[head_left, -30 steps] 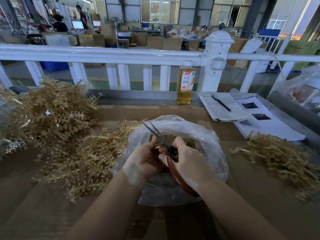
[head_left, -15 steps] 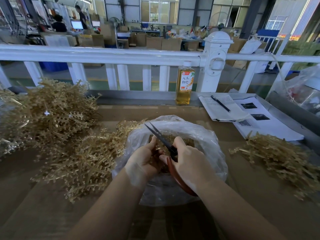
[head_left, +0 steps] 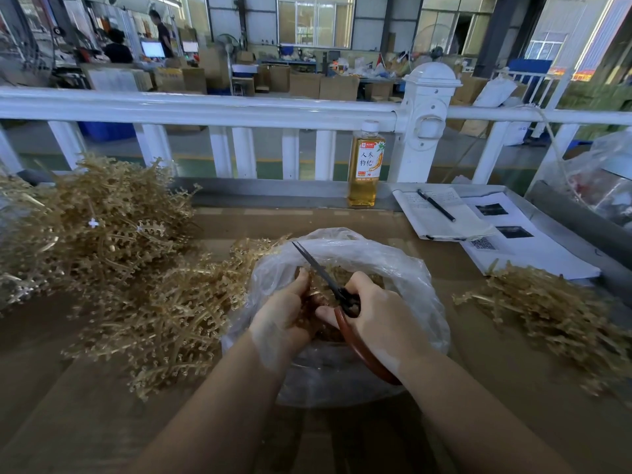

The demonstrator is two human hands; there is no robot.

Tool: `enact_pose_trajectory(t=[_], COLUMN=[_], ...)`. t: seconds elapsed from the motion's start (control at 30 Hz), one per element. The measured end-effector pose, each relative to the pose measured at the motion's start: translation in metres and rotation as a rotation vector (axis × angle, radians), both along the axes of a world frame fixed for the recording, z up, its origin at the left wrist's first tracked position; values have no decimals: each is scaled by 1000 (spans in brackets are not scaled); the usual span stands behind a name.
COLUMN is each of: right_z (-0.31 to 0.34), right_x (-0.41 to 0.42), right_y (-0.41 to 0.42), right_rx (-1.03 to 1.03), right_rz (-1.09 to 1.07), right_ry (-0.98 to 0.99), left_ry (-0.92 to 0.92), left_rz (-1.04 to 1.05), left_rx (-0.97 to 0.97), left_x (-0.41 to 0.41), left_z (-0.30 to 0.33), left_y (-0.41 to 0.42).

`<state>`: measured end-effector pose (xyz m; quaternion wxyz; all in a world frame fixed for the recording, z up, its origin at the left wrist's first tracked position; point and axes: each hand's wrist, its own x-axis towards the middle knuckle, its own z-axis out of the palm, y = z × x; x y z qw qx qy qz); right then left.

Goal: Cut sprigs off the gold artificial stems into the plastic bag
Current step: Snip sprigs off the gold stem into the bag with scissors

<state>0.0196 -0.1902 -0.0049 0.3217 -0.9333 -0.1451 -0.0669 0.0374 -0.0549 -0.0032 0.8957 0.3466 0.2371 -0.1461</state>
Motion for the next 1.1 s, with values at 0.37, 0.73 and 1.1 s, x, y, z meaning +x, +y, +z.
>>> enact_pose_trajectory(t=[0.37,0.73,1.1], right_z=[5,1,0], right_x=[3,-3,-5], right_y=[-3,0,-2], right_rx=[170,138,78], right_rz=[-4,30,62], right_ry=[68,99,108], left_ry=[-381,-390,-401], left_rz=[81,114,248], left_rx=[262,295,179], left_x=[1,0,7], left_z=[1,-6,-7], left_y=[24,23,19])
